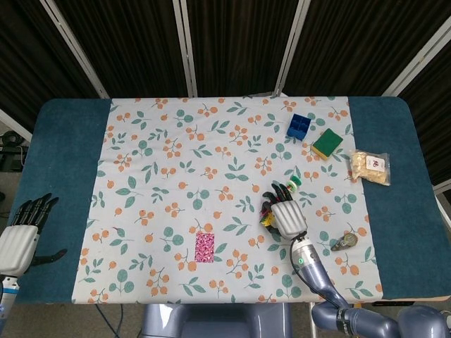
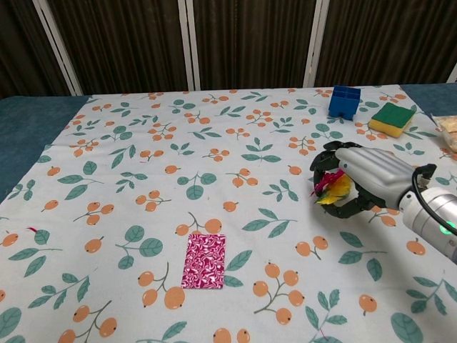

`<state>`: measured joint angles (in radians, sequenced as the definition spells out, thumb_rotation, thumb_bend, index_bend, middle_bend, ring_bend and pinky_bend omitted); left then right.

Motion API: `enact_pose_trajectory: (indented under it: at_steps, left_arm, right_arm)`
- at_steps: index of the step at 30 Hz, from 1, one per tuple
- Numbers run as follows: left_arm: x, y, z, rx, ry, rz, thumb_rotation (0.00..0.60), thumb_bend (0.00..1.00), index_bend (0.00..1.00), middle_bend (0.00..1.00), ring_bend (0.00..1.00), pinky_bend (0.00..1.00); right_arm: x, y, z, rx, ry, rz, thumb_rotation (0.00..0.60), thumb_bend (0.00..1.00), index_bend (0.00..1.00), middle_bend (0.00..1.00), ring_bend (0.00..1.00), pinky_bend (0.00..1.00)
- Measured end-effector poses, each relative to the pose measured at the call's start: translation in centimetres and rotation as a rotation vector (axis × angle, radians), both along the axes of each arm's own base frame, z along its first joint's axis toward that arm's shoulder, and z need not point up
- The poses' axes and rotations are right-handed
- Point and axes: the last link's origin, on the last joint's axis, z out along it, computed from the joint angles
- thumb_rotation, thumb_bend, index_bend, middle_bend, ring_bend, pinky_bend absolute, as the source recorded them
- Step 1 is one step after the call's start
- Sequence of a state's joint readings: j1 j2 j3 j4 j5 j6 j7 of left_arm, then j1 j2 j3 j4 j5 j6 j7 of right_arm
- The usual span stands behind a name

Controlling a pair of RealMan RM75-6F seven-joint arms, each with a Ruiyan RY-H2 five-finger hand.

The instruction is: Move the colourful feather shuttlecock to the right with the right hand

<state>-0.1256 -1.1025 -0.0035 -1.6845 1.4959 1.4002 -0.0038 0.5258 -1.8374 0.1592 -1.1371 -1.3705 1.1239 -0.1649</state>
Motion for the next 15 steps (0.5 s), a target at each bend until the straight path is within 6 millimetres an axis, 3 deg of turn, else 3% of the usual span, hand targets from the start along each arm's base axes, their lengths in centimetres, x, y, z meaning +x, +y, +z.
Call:
enact_pose_trajectory:
  at_steps: [15]
  left_arm:
    - [0.07,-0.06,-0.07,-0.002,0.001,-0.003,0.600,0.07,0.00,0.00,0.00,0.00]
  right_arm:
    - [0.31,0.22,0.38,-0.007,-0.020,0.006,0.600,0.44,0.57,0.23,0.00,0.00]
